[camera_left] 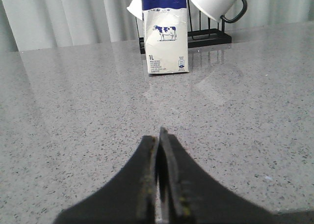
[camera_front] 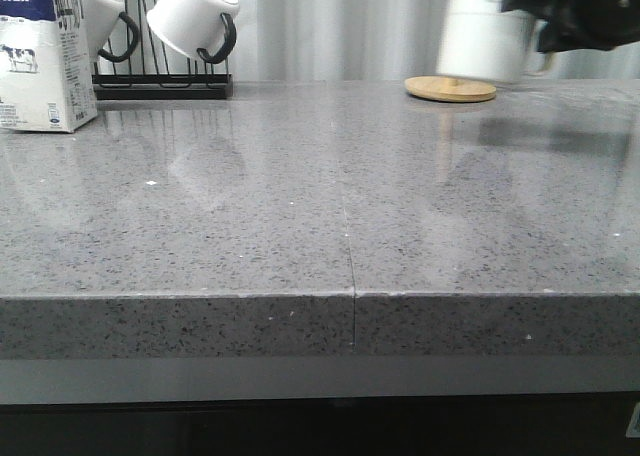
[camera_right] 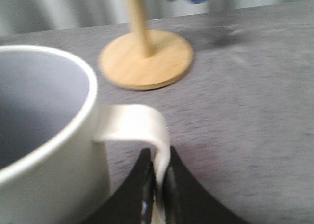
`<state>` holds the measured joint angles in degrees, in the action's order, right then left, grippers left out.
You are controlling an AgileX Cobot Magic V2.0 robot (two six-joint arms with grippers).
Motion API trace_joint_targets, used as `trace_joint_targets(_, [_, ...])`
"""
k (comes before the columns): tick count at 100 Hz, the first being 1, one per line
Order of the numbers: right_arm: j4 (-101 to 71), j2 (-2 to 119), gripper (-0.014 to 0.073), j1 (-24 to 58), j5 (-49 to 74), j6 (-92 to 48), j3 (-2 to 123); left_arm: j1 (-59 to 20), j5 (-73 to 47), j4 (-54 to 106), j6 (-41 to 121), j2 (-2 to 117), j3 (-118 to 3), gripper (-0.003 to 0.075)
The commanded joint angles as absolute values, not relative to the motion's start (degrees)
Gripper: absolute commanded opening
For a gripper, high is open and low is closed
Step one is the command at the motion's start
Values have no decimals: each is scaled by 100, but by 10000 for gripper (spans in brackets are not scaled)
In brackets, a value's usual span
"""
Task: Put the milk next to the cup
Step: 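Carry the HOME mug toward the table centre and lower it down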
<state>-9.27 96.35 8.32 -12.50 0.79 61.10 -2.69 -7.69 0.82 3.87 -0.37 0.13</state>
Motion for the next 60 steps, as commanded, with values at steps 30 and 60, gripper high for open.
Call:
trace_joint_targets(30, [-890, 9555, -68, 2076, -2010, 40, 6297, -269, -310, 122, 329, -209, 248, -21])
trace_joint_targets(60, [-877, 10254, -67, 2223, -3415, 40, 6297, -269, -310, 122, 329, -209, 248, -21])
